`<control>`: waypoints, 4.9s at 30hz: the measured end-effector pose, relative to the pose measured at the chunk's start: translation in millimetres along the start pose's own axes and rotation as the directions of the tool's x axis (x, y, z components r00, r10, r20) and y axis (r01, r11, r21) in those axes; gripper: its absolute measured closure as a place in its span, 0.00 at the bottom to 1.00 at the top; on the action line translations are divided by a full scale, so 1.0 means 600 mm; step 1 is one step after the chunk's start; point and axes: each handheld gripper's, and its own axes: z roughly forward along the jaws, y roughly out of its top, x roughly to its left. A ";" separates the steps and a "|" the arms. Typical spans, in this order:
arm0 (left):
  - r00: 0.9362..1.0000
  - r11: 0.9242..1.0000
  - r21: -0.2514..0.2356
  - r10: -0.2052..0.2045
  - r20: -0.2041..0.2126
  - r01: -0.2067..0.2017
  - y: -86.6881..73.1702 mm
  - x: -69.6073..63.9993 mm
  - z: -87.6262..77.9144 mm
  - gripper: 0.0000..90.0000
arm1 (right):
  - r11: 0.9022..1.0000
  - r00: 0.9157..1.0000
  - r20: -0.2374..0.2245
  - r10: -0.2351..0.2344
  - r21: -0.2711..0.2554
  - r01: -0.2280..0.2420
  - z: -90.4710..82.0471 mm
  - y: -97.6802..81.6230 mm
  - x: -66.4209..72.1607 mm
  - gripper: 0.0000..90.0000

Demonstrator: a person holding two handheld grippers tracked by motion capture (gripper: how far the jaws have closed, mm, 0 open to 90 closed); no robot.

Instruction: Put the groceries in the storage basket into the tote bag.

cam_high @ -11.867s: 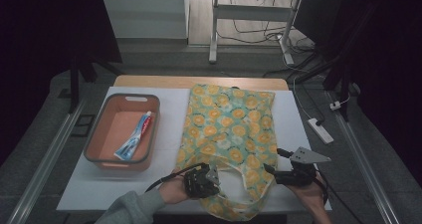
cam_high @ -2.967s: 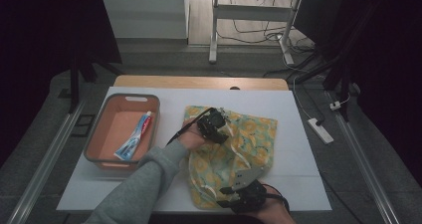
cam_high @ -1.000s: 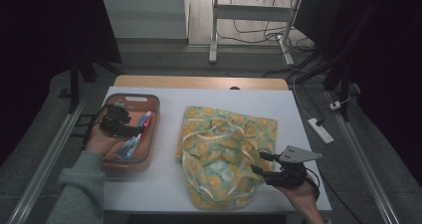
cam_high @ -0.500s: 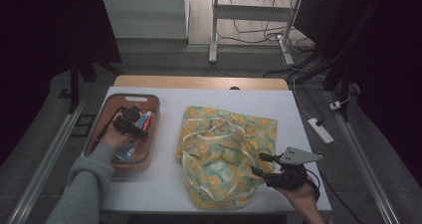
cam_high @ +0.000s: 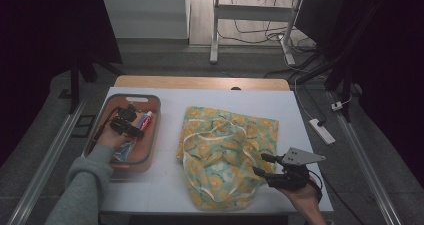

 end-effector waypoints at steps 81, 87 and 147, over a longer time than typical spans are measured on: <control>0.686 0.738 -0.533 0.637 0.352 -0.413 0.096 -0.407 -0.076 0.84 | 0.982 0.982 0.064 0.178 0.050 -0.182 0.060 0.059 -0.058 0.98; 0.676 0.746 -0.478 0.647 0.354 -0.464 0.087 -0.410 -0.041 0.84 | 0.979 0.975 0.093 0.200 0.013 -0.202 0.045 0.055 -0.064 0.98; 0.888 0.845 -0.430 0.424 0.177 -0.318 -0.019 -0.220 -0.125 0.39 | 0.995 0.994 0.046 0.101 -0.015 -0.101 0.021 0.038 -0.060 0.98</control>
